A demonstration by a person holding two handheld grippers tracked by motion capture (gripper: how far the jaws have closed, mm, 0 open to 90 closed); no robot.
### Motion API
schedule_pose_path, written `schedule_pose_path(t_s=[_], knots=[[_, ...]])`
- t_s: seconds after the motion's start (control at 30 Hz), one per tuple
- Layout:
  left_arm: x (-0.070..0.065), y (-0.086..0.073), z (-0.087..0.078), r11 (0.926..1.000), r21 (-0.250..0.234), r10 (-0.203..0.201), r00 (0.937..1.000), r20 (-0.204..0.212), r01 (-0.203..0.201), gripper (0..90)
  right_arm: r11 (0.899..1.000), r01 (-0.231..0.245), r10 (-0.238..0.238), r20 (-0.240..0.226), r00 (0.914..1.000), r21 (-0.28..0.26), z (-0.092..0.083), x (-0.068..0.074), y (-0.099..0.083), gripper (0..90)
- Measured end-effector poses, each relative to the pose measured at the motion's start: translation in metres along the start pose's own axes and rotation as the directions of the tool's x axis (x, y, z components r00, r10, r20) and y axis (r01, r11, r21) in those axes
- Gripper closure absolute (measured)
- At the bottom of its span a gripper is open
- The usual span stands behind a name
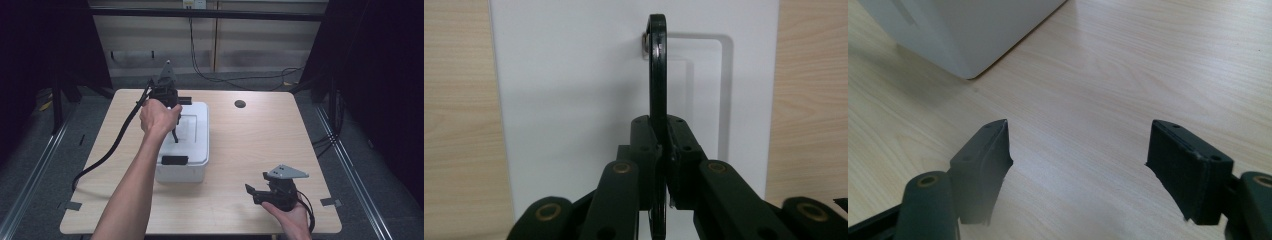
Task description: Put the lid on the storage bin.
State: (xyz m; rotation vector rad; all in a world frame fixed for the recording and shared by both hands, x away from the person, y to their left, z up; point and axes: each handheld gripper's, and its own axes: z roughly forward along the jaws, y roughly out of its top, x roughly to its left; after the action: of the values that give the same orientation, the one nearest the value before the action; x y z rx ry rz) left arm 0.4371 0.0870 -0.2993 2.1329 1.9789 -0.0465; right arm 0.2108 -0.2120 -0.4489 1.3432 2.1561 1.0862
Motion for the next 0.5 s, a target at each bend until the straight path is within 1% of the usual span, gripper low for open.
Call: schedule_pose_path(t_s=[0.07,0.1,0.13,0.17,0.2,0.27,0.3,0.37,0.43,0.47,0.5], knots=[[0.0012,0.0006,0.0001,0.9999,0.007,0.016,0.9999,0.002,-0.016,82.3,1.0,-0.001,0.001,0.0,1.0,-0.001,0.0002,0.0001,-0.0001,24.7],[0.0012,0.0006,0.0001,0.9999,0.007,0.016,0.9999,0.002,-0.016,81.2,1.0,-0.001,0.001,0.0,1.0,-0.001,0.0002,0.0001,-0.0001,24.7],[0.0011,0.0007,0.0011,0.9996,0.011,0.027,0.9996,0.001,-0.027,81.2,1.0,0.0,0.0,0.0,1.0,-0.002,0.0001,0.0001,0.0,24.7],[0.001,0.001,0.0014,0.9995,0.015,0.029,0.9996,0.0,-0.029,78.1,1.0,-0.001,0.001,0.0,1.0,-0.001,0.0003,0.0001,0.0,24.7],[0.0011,0.0011,0.0014,0.9991,0.021,0.038,0.9993,-0.005,-0.038,77.6,1.0,0.0,0.0,0.0,1.0,-0.002,0.0005,0.0,0.0,24.7],[0.0015,0.0013,0.0008,0.9992,0.017,0.037,0.9993,0.002,-0.037,76.2,1.0,0.0,0.0,-0.001,1.0,-0.003,0.0005,0.0,0.0001,24.7],[0.0017,0.0016,-0.0002,0.9988,0.015,0.047,0.9988,0.012,-0.047,75.1,1.0,0.001,-0.001,-0.001,1.0,-0.003,0.0004,0.0,0.0,24.7],[0.0024,0.002,-0.0006,0.9986,0.017,0.05,0.9987,0.014,-0.05,74.0,1.0,-0.001,0.001,-0.001,1.0,-0.002,0.0003,0.0001,0.0,24.7],[0.0027,0.002,-0.0005,0.9987,0.001,0.051,0.9986,0.012,-0.051,71.9,1.0,-0.001,0.001,0.0,1.0,-0.002,0.0001,-0.0001,0.0,24.7],[0.0036,0.0024,-0.0007,0.9978,0.012,0.065,0.9978,0.016,-0.065,70.3,1.0,-0.001,0.001,0.0,1.0,-0.002,0.0002,-0.0001,-0.0001,24.7],[0.0036,0.0024,-0.0007,0.9978,0.012,0.065,0.9978,0.016,-0.065,68.4,1.0,-0.002,0.002,-0.001,1.0,-0.001,0.0002,0.0,0.0,24.7]])
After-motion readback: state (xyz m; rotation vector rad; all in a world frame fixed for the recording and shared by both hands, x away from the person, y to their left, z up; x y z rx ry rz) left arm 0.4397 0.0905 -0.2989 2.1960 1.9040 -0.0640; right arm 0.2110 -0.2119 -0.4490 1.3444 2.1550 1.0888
